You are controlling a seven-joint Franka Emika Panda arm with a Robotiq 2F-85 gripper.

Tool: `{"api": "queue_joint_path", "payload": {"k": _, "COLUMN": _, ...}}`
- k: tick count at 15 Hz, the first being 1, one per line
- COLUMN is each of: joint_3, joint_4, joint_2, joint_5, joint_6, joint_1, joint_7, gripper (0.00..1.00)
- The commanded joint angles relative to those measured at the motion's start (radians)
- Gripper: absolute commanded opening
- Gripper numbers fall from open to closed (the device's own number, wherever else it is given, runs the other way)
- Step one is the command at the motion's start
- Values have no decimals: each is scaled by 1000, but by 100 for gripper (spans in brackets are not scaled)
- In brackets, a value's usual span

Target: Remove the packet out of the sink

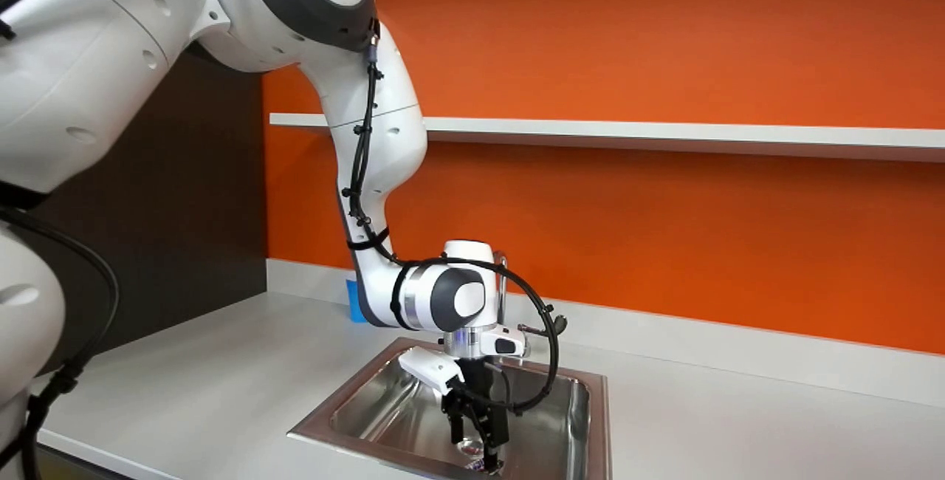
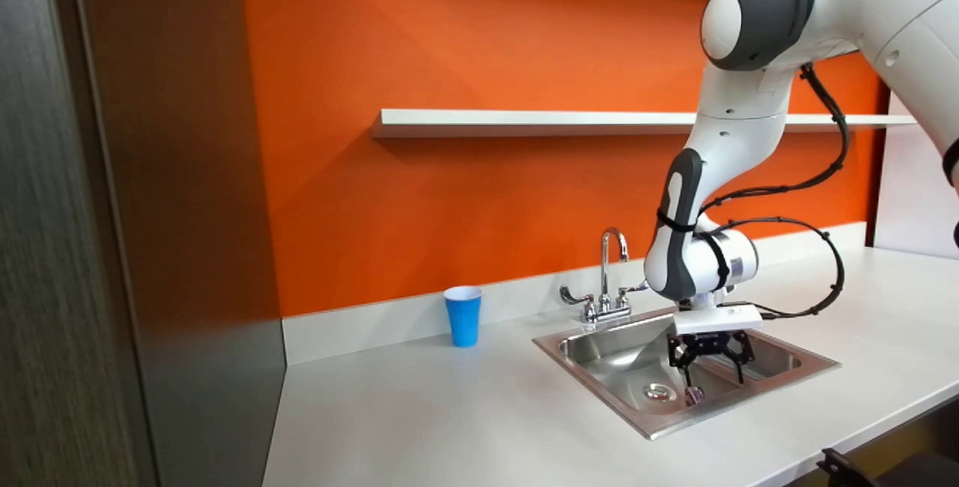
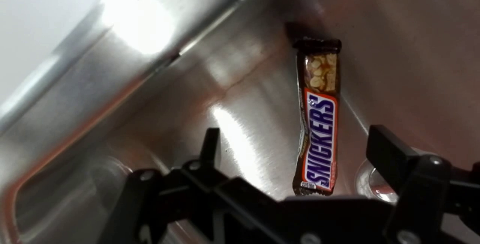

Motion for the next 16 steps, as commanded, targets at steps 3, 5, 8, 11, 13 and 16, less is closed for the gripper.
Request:
{"api": "queue_joint_path", "payload": {"k": 3, "joint_3": 4, "joint_4": 53, "joint_2": 39, "joint_5": 33, "joint_6": -19, "joint_1": 1, "joint_7": -16, "gripper": 100}}
{"api": "queue_joint_path", "payload": {"k": 5, "joint_3": 3, "joint_4": 73, "joint_2": 52, "joint_5": 38, "joint_6": -24, "joint_1": 3, "joint_7": -15, "gripper": 100}}
{"api": "queue_joint_path", "payload": {"k": 8, "joint_3": 12, "joint_4": 113, "joint_2": 84, "joint_5": 48, "joint_6": -41, "joint_1": 0, "joint_7": -21, "gripper": 100}}
{"api": "queue_joint_path", "payload": {"k": 11, "joint_3": 29, "joint_4": 140, "joint_2": 114, "joint_5": 65, "joint_6": -48, "joint_1": -5, "joint_7": -27, "gripper": 100}}
{"api": "queue_joint_path", "payload": {"k": 13, "joint_3": 37, "joint_4": 151, "joint_2": 131, "joint_5": 75, "joint_6": -42, "joint_1": -3, "joint_7": -24, "gripper": 100}}
{"api": "queue_joint_path", "payload": {"k": 16, "joint_3": 48, "joint_4": 162, "joint_2": 149, "joint_5": 92, "joint_6": -44, "joint_1": -4, "joint_7": -26, "gripper": 100}}
